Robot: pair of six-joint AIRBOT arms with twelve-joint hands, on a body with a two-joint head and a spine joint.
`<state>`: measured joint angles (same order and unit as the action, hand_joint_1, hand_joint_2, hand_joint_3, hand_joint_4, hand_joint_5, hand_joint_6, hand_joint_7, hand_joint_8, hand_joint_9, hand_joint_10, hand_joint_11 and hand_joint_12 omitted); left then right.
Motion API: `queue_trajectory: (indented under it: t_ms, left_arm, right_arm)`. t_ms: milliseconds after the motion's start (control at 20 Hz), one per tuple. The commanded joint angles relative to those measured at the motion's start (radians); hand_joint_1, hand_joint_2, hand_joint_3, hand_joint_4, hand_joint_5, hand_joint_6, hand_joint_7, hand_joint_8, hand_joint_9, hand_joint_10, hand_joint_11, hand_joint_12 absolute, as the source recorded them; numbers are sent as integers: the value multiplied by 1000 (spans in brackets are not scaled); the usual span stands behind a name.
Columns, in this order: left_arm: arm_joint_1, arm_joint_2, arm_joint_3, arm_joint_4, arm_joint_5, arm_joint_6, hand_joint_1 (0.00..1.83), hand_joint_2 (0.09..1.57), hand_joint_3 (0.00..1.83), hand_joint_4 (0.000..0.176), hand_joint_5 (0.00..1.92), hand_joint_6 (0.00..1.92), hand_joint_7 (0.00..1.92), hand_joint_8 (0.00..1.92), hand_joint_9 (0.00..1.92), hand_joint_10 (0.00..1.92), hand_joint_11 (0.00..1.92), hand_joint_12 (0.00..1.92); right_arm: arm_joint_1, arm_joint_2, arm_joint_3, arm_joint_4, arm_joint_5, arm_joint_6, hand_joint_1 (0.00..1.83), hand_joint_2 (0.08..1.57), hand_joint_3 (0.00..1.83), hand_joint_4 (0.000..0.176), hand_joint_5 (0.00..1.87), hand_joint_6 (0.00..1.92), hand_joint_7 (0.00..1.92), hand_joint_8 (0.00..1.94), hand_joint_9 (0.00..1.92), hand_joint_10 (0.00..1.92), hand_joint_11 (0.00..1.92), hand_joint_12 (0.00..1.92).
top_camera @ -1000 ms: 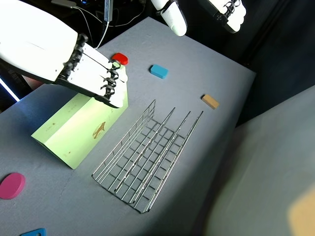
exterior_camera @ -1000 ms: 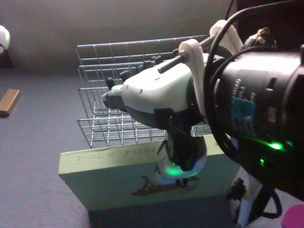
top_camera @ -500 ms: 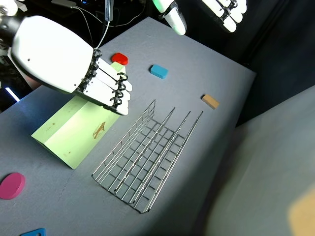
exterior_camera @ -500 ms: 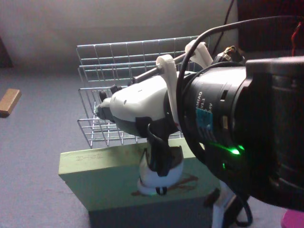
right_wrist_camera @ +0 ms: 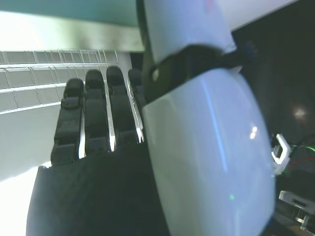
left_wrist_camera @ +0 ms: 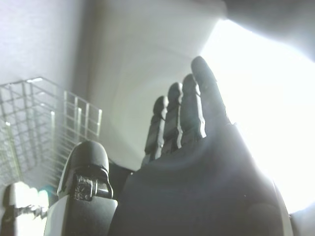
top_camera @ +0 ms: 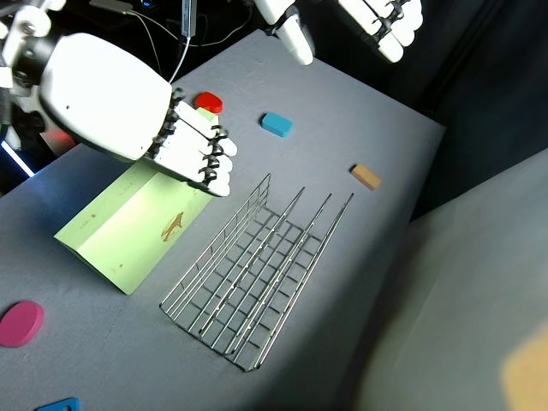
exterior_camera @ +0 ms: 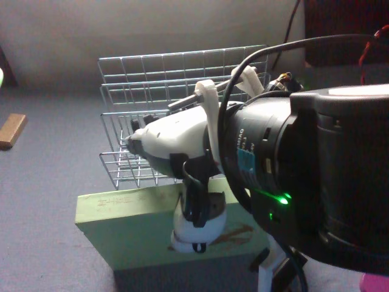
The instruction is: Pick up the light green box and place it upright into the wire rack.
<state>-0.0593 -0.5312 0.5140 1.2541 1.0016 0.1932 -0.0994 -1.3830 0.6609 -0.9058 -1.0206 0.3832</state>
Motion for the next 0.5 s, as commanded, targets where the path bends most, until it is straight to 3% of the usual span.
queue_trajectory:
  t_ms: [0,450]
  left_arm:
    - [-6,3,-4,96,-18,1,0,1425,4,0,19,6,64,6,10,2,0,323]
    - [6,3,-4,89,-18,-24,0,1434,2,0,31,4,86,3,29,5,0,406]
  right_arm:
    - [4,-3,-1,-84,25,12,1268,896,0,0,33,0,95,0,87,0,0,21]
    - [-15,-10,0,-124,-3,72,1264,894,0,0,63,13,117,9,106,8,5,15]
